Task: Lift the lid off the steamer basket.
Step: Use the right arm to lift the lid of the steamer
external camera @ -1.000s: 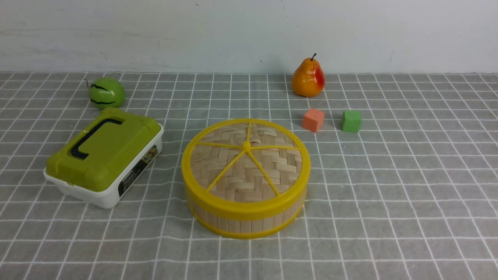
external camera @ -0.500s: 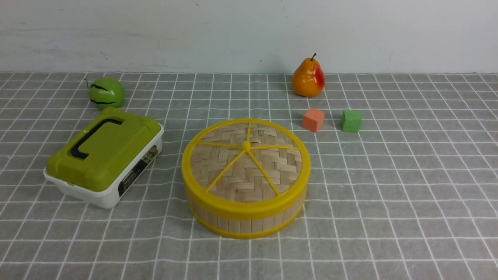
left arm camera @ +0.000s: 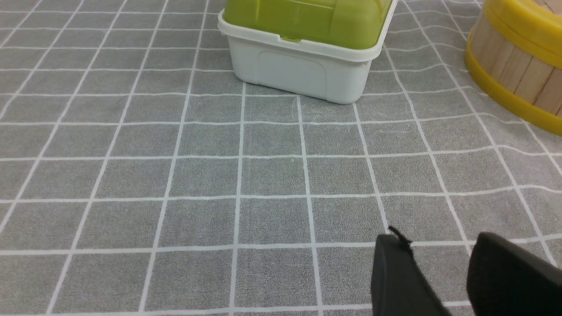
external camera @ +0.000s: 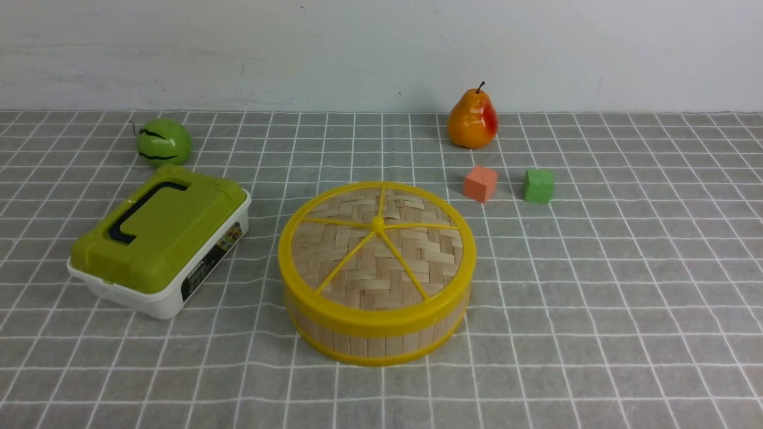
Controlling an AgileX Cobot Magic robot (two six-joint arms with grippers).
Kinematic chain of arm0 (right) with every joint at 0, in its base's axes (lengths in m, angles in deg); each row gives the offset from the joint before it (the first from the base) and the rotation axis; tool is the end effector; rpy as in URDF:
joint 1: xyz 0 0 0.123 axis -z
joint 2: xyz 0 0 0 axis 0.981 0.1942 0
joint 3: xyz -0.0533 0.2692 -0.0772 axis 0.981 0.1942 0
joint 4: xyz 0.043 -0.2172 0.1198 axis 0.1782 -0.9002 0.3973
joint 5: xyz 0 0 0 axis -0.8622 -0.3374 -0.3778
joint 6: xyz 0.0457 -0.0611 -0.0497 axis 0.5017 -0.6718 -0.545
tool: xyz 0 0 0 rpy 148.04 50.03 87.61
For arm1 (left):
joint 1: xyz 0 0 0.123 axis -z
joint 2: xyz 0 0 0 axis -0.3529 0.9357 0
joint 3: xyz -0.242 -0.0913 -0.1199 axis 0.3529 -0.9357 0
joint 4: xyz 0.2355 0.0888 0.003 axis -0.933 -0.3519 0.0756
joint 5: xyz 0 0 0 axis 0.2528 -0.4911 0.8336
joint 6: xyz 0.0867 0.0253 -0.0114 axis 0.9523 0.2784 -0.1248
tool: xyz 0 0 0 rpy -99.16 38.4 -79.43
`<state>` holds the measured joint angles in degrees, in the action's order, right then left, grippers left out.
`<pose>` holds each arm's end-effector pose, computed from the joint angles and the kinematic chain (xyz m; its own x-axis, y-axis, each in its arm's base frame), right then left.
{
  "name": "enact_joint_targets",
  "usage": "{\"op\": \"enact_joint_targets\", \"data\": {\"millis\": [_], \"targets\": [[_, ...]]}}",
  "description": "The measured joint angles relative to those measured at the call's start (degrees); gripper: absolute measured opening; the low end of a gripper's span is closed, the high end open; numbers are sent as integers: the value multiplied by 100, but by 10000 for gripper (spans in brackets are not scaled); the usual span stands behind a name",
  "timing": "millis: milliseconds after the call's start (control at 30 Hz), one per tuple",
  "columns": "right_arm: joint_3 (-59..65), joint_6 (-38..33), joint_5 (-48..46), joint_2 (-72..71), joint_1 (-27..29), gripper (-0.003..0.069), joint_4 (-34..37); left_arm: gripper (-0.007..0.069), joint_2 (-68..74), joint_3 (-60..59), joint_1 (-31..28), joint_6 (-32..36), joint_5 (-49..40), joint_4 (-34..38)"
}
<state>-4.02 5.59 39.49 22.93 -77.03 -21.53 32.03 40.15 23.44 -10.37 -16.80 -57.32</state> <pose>0.0523 0.0000 0.1730 -0.2973 0.1018 -0.9493 0.0413 0.9947 0.0937 0.0523 -0.0022 0.1686 -0.3144 -0.0528 -0.9478 0.0235 0.9977 -0.0634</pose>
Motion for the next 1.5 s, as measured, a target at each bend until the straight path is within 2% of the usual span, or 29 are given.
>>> {"op": "enact_joint_targets", "data": {"millis": [1267,1433,1500], "targets": [[0,50,0,0,0,241,88,239,0,0,0,0,0,0],[0,923,-19,0,0,241,1348,239,0,0,0,0,0,0],[5,1568,-68,0,0,241,2177,239,0,0,0,0,0,0]]}}
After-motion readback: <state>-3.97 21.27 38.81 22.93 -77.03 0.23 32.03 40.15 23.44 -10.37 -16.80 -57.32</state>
